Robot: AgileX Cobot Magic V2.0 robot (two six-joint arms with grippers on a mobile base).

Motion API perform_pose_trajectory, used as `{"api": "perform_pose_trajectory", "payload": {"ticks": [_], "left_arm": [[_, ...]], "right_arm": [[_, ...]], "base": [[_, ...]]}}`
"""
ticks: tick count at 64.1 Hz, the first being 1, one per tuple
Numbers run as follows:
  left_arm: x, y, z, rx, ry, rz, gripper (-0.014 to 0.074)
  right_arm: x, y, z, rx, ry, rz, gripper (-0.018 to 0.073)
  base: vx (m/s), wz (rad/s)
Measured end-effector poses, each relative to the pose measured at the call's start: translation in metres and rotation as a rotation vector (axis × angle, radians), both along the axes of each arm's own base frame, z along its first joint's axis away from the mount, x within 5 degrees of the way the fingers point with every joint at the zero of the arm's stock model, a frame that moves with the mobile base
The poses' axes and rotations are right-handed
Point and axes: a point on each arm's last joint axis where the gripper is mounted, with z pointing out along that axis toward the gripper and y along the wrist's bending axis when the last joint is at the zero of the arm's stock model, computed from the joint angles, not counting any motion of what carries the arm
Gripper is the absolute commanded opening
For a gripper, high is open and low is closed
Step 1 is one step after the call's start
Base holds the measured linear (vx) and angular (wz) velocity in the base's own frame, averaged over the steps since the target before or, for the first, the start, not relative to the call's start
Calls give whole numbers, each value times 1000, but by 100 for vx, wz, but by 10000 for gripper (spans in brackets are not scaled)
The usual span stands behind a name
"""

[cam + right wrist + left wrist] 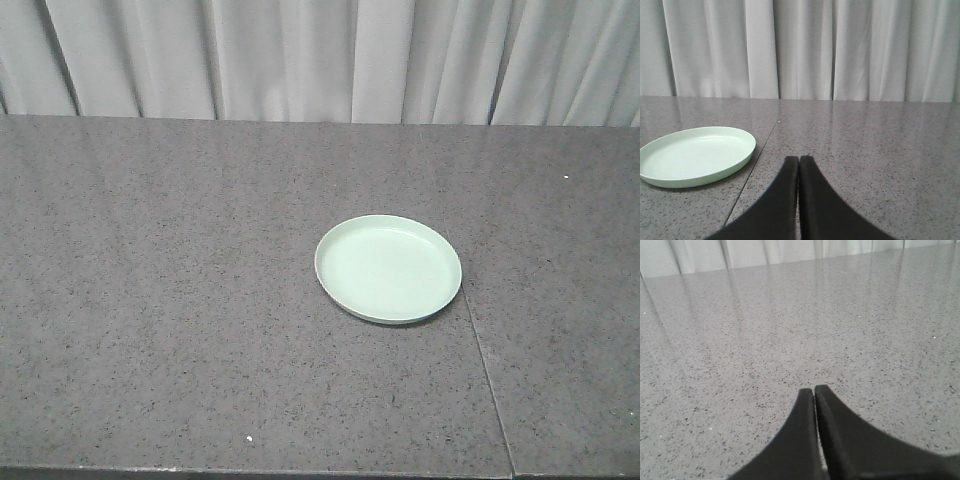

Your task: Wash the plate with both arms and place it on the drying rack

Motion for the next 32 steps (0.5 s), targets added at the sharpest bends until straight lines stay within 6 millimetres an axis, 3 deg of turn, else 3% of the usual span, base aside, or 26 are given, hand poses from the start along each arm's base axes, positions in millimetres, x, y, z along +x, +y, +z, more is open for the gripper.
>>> {"api": "perform_pose_trajectory", "payload": {"ticks": [32], "left_arm": [[0,0,0,0,0,0,-6]], "right_arm": [[0,0,0,0,0,0,-4]], "base": [[0,0]]}}
